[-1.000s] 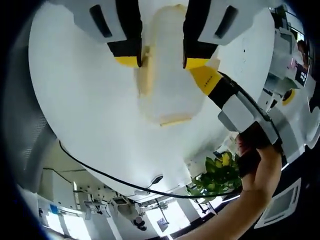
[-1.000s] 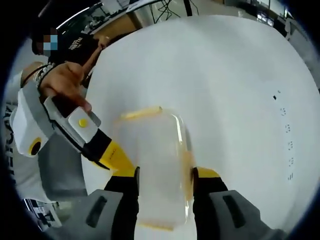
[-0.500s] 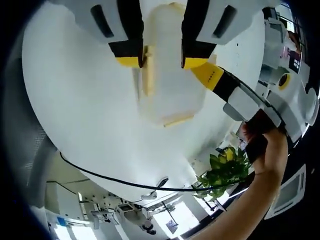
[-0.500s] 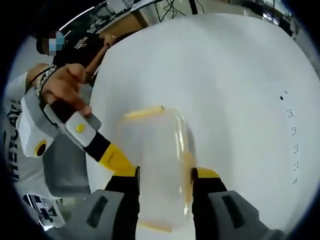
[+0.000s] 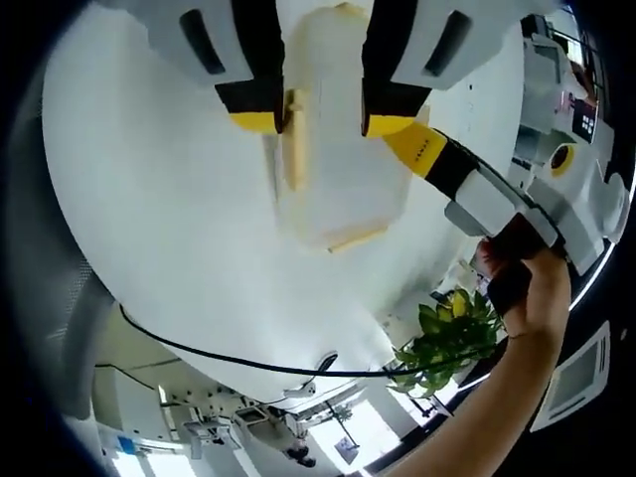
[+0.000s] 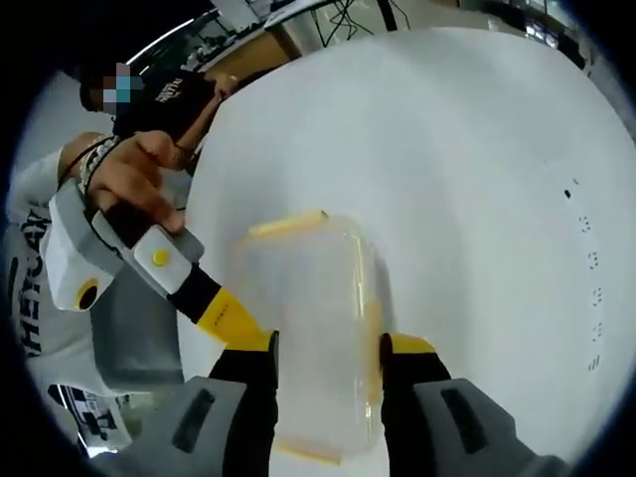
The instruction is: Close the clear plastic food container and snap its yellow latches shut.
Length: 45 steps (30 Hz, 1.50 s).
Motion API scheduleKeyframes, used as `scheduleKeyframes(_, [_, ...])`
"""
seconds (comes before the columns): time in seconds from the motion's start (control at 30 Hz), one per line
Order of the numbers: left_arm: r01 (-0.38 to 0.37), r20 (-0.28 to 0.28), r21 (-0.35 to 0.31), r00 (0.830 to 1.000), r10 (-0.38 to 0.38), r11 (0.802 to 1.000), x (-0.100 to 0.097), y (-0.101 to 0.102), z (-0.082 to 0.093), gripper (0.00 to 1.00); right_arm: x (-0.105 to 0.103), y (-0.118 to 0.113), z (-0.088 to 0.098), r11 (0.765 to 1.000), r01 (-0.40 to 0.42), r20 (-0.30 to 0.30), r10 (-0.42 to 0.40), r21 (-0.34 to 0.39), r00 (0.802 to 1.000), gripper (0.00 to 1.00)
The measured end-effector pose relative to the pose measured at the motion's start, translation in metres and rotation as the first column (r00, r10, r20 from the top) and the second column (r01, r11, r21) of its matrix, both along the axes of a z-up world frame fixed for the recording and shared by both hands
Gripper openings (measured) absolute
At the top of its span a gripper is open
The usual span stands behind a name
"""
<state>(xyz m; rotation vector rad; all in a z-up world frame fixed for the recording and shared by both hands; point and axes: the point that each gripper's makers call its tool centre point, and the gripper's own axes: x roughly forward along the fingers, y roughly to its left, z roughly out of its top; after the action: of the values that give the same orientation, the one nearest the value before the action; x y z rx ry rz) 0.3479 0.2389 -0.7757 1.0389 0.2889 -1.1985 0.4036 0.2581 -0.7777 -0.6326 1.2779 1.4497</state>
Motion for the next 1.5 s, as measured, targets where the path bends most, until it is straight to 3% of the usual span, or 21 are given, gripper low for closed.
scheduleKeyframes(0.33, [-0.018,-0.041,-0.066,0.999,0.015,0.998,-0.002,-0.001,0.003,0.27,-0.003,-0.008,0.001,1.000,0.026,0.054,-0.026,0.008,0.998,0.38])
scheduleKeyframes(0.4, [0.034,-0.070,-0.031,0.997,-0.036,0.999,-0.015,0.000,-0.003,0.41,-0.006,-0.009,0.004,0.999,0.026,0.092,-0.029,0.031,0.995,0.38])
scheduleKeyframes(0.47, [0.019,-0.080,0.005,0.997,-0.018,1.000,-0.020,0.007,-0.008,0.59,-0.005,-0.017,0.008,0.999,-0.002,0.147,-0.004,0.041,0.989,0.39])
scheduleKeyframes(0.5, [-0.007,-0.107,0.034,0.994,0.010,0.999,-0.022,0.016,-0.012,0.66,-0.007,-0.021,0.010,0.999,0.006,0.137,-0.012,0.042,0.991,0.42])
scheduleKeyframes(0.63, [-0.049,-0.160,-0.051,0.986,0.040,0.998,-0.023,0.025,0.001,0.70,-0.016,-0.022,0.022,0.992,0.054,0.116,-0.067,0.113,0.991,0.75])
scheduleKeyframes(0.77, [-0.096,-0.175,-0.074,0.981,0.082,0.993,-0.008,0.040,0.017,0.81,-0.011,-0.037,0.028,0.995,-0.003,0.246,-0.022,0.100,0.969,0.72])
scheduleKeyframes(0.9, [-0.149,-0.209,-0.072,0.969,0.131,0.986,0.010,0.051,0.029,0.90,-0.017,-0.051,0.025,0.996,0.003,0.274,-0.027,0.090,0.961,0.81])
scheduleKeyframes(1.0, [-0.147,-0.198,-0.059,0.971,0.133,0.987,0.021,0.051,0.035,0.91,-0.028,-0.059,0.019,0.997,-0.016,0.273,-0.004,0.074,0.962,0.87])
scheduleKeyframes(1.07, [-0.131,-0.198,-0.033,0.973,0.122,0.991,0.026,0.049,0.035,0.92,-0.028,-0.064,0.016,0.998,-0.022,0.311,0.002,0.060,0.951,0.90])
scheduleKeyframes(1.13, [-0.111,-0.232,0.011,0.966,0.110,0.994,0.026,0.048,0.029,0.93,-0.032,-0.066,0.012,0.998,-0.026,0.333,0.006,0.057,0.943,0.94])
scheduleKeyframes(1.2, [-0.101,-0.219,0.019,0.970,0.102,0.995,0.030,0.044,0.027,0.96,-0.034,-0.065,0.009,0.997,-0.031,0.357,0.004,0.069,0.934,0.99])
scheduleKeyframes(1.3, [-0.081,-0.248,0.053,0.964,0.092,0.995,0.031,0.039,0.019,0.99,-0.036,-0.062,0.005,0.996,-0.043,0.387,0.008,0.082,0.922,0.99])
scheduleKeyframes(1.5, [-0.080,-0.275,0.066,0.957,0.095,0.995,0.034,0.031,0.002,0.94,-0.033,-0.067,-0.008,0.997,-0.014,0.381,-0.014,0.072,0.924,0.94])
